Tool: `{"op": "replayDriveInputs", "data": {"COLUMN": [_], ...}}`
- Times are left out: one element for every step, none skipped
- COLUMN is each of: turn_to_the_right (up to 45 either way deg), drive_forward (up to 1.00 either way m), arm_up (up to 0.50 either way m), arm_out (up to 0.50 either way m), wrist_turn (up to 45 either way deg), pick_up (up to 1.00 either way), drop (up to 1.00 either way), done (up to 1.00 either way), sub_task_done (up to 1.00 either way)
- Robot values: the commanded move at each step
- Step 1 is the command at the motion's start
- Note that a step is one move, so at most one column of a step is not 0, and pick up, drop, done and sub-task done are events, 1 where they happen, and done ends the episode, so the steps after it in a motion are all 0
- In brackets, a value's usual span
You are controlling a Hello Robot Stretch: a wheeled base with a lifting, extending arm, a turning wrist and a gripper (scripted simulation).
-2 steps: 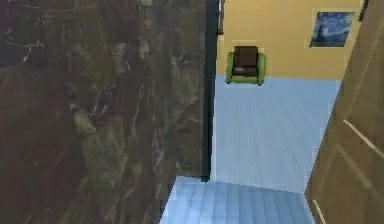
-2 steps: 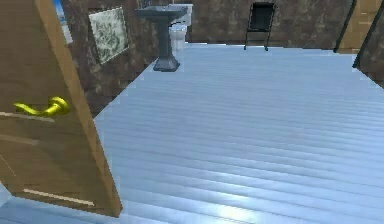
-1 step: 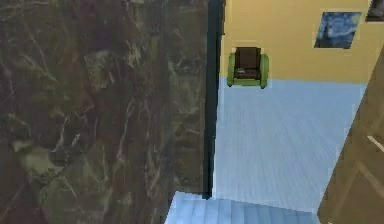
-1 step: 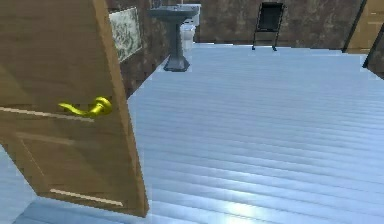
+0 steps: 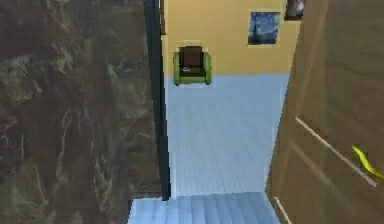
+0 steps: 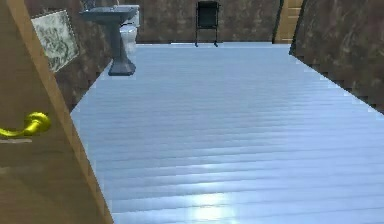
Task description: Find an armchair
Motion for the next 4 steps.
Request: {"op": "replayDriveInputs", "data": {"turn_to_the_right": [0.0, 6.0, 0.0, -6.0], "drive_forward": [1.00, 0.00, 0.35, 0.00], "arm_up": [0.00, 0.00, 0.00, 0.00], "arm_out": [0.00, 0.00, 0.00, 0.00], "wrist_turn": [0.0, 0.0, 0.0, 0.0], "pick_up": [0.00, 0.00, 0.00, 0.00], "drop": [0.00, 0.00, 0.00, 0.00], "done": [0.00, 0.00, 0.00, 0.00], "sub_task_done": [0.00, 0.00, 0.00, 0.00]}}
